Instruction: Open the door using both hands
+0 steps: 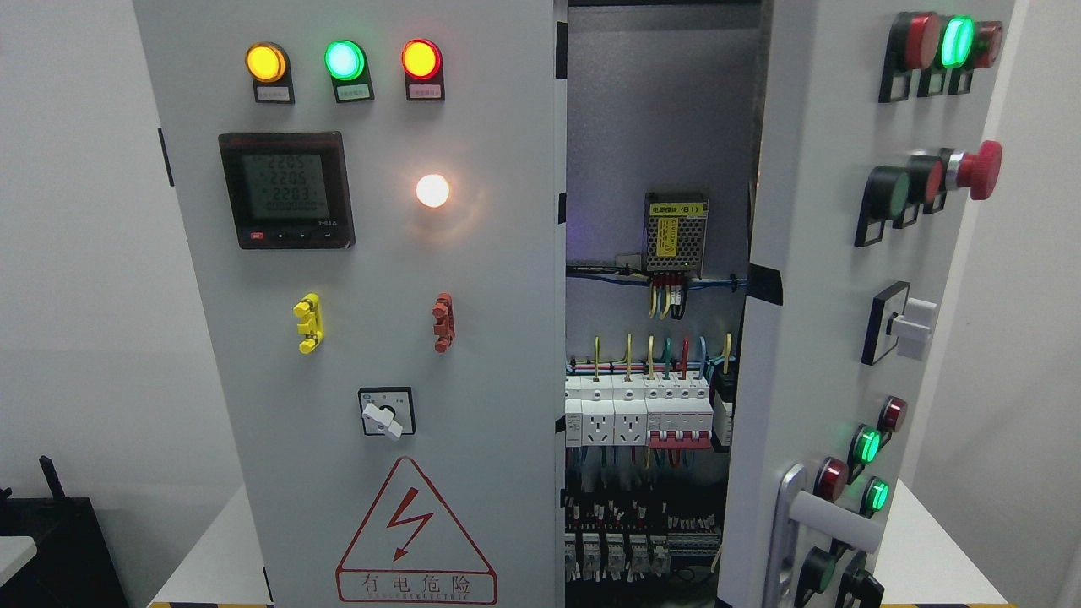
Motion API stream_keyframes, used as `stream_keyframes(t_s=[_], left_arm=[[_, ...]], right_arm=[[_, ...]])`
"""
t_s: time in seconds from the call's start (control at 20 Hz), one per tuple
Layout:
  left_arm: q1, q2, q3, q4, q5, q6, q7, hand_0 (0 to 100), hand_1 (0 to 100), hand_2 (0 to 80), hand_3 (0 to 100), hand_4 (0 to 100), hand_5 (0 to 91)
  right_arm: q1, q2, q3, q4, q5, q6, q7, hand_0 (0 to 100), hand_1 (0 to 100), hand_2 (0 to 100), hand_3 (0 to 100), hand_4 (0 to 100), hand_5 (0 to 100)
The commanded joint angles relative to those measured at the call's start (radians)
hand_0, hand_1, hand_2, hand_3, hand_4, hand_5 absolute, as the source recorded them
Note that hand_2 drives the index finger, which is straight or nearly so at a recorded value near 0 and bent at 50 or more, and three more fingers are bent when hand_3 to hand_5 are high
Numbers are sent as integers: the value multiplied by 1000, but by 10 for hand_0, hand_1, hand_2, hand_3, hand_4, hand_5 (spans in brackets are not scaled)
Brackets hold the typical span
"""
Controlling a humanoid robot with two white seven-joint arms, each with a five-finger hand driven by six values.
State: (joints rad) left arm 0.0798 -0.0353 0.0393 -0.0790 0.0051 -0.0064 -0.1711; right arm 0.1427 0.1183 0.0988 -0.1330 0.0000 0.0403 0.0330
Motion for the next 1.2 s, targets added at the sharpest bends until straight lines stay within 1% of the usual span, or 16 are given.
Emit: stream_keyframes(t_s=[0.0, 0.55, 0.7, 0.8, 0.9, 0.95, 1.0, 1.05, 1.15], left_arm=[[0, 0, -4, 2, 19, 0, -1, 0, 0, 0, 0, 32, 0], [0, 0, -15, -2, 19, 0, -2, 0, 0, 0, 0, 31, 0], [18, -6, -15, -51, 18, -7, -2, 0, 0, 0, 0, 31, 0], [90, -6, -21, -175, 19, -6, -2, 0, 0, 0, 0, 31, 0], [191, 3, -42, -362, 19, -6, -2, 0, 0, 0, 0, 32, 0], [245, 14, -48, -465, 24, -6, -2, 0, 0, 0, 0, 32, 0], [291, 41, -68, -566, 33, -6, -4, 0, 0, 0, 0, 32, 0], [326, 64, -82, -644, 48, -6, -11, 0, 0, 0, 0, 32, 0], [379, 103, -85, -775, 123, -7, -53, 0, 0, 0, 0, 31, 0]], right_arm=[[0, 0, -2, 0, -26, 0, 1, 0, 0, 0, 0, 0, 0], [-2, 0, -2, 0, -26, 0, 1, 0, 0, 0, 0, 0, 0], [0, 0, -2, 0, -26, 0, 1, 0, 0, 0, 0, 0, 0], [0, 0, -2, 0, -26, 0, 1, 0, 0, 0, 0, 0, 0], [0, 0, -2, 0, -26, 0, 1, 0, 0, 0, 0, 0, 0], [0, 0, -2, 0, -26, 0, 1, 0, 0, 0, 0, 0, 0], [0, 0, -2, 0, -26, 0, 1, 0, 0, 0, 0, 0, 0], [0, 0, -2, 0, -26, 0, 1, 0, 0, 0, 0, 0, 0], [0, 0, -2, 0, -26, 0, 1, 0, 0, 0, 0, 0, 0]])
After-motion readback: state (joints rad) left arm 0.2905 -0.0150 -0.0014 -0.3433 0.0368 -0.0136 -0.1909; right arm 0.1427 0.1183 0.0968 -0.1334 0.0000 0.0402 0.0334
